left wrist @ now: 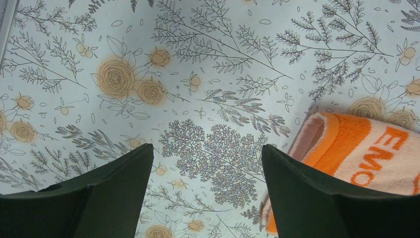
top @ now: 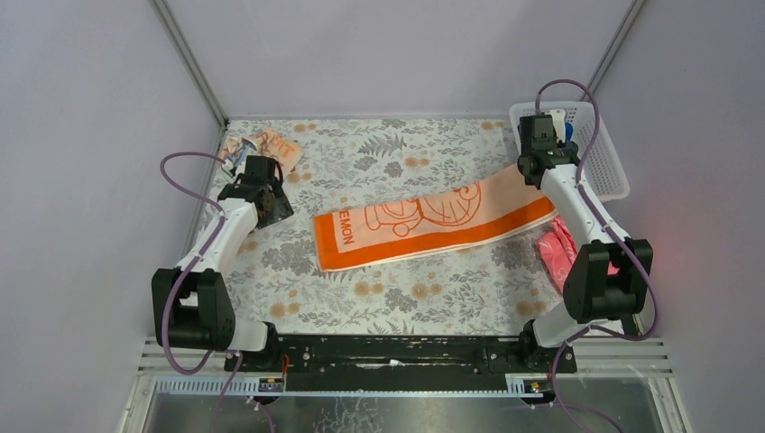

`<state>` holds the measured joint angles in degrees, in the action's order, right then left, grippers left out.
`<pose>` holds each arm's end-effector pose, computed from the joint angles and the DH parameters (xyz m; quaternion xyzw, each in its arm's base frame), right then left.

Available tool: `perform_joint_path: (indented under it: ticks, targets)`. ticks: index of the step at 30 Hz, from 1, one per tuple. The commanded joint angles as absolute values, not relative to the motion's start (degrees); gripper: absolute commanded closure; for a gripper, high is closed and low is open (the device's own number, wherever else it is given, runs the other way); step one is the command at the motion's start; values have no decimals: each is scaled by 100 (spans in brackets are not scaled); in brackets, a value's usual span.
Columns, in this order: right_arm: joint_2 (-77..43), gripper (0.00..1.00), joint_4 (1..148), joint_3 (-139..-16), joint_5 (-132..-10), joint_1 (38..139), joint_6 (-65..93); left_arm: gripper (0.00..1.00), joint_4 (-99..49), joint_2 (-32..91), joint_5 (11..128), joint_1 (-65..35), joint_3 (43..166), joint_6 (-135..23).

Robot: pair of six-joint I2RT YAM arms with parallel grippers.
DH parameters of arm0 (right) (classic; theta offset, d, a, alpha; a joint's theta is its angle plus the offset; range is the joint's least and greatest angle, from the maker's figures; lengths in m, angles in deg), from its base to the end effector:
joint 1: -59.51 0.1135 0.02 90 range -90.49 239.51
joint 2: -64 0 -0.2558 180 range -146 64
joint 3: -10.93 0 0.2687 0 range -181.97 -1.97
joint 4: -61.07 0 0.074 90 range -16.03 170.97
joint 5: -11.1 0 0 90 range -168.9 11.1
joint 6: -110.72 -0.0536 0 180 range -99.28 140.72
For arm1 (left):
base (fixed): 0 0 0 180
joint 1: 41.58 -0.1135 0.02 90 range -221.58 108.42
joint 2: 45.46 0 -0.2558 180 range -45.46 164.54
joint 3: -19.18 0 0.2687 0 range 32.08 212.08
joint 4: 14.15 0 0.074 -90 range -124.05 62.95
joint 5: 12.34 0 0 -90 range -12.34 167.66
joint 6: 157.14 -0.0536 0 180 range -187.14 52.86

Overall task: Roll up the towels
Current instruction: Fold the towel at the center of the board.

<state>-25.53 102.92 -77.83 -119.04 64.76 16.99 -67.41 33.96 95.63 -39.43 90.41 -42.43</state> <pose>0.3728 -0.0004 0.2878 0.1265 0.8619 -0.2837 0.4008 0.2991 0.0053 0.2169 -0.2250 0.9312 0.0906 0.2720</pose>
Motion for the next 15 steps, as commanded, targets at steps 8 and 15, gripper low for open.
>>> perform_joint_path:
  ticks: [8,15]
  targets:
    - [-2652,100,10726,-8514,-9886,7520,1608,20,-6581,3302,9470,-3931,9000,-4273]
    - [-3337,100,10831,-8993,-7646,8619,671,20,-6563,3294,9356,-3933,8996,-4261]
